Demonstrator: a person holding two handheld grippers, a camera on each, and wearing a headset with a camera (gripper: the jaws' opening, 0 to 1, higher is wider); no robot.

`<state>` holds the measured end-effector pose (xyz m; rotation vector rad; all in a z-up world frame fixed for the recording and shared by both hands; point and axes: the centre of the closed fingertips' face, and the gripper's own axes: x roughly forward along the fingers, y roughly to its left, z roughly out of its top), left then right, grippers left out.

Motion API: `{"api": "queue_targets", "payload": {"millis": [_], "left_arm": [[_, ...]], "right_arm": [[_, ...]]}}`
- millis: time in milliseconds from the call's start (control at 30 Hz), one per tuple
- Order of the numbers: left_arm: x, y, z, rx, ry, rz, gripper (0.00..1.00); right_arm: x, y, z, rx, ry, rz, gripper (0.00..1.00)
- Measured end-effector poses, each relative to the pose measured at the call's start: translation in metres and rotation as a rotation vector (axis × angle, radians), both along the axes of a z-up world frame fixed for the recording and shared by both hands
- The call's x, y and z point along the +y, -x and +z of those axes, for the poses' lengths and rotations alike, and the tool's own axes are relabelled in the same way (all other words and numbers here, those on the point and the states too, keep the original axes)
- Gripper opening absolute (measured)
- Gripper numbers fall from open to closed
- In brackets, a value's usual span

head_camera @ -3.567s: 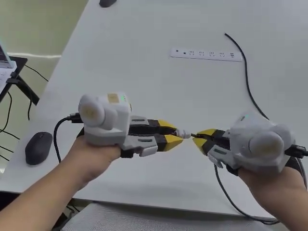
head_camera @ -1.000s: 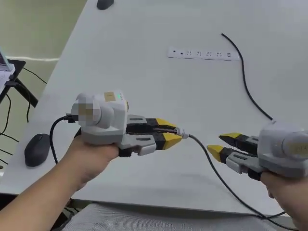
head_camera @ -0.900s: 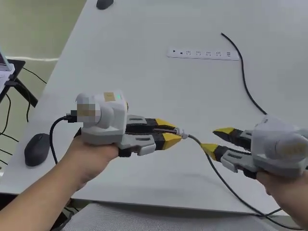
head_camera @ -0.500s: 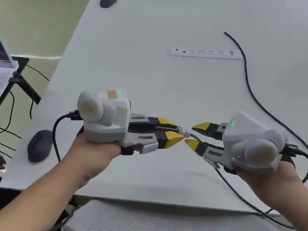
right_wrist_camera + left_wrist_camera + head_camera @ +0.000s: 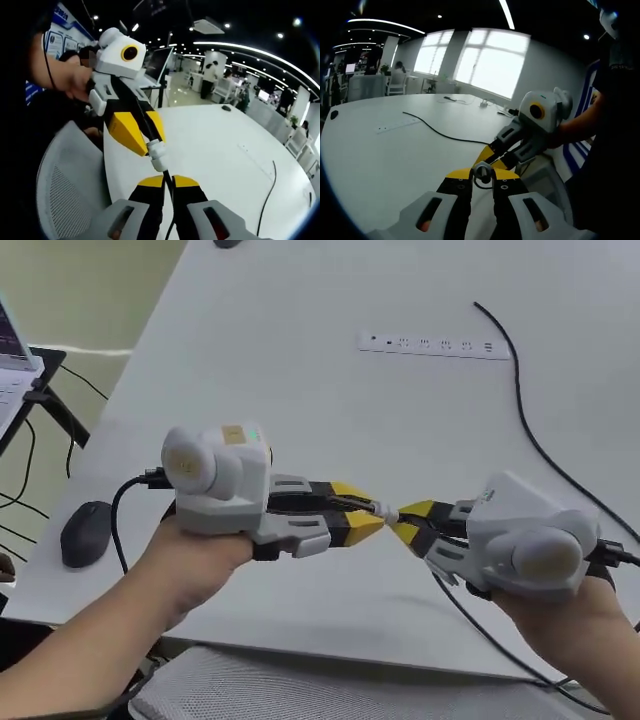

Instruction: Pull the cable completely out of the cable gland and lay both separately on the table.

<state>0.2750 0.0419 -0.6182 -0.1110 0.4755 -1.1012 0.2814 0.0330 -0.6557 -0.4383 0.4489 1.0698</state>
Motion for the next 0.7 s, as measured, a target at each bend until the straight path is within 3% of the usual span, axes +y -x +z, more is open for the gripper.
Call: {"api": "queue_targets", "payload": {"millis": [100,333,700], "left_arm": [[0.0,-0.002,0.002,-0.003,0.006,0.005,0.15],[0.002,-0.008,0.008,0.0,0.032,0.025,0.15],[0.001,-0.016,0.011,0.0,0.045,0.037,0.15]], "right_arm": [[-0.001,0.0,-0.004,-0.003,0.018,0.004,0.0],[-0.017,-0.008,-0.014,0.036,0.031,-0.031,0.0],[-0.047,-0.018,-0.036,0.15,0.005,-0.15,0.0]]}}
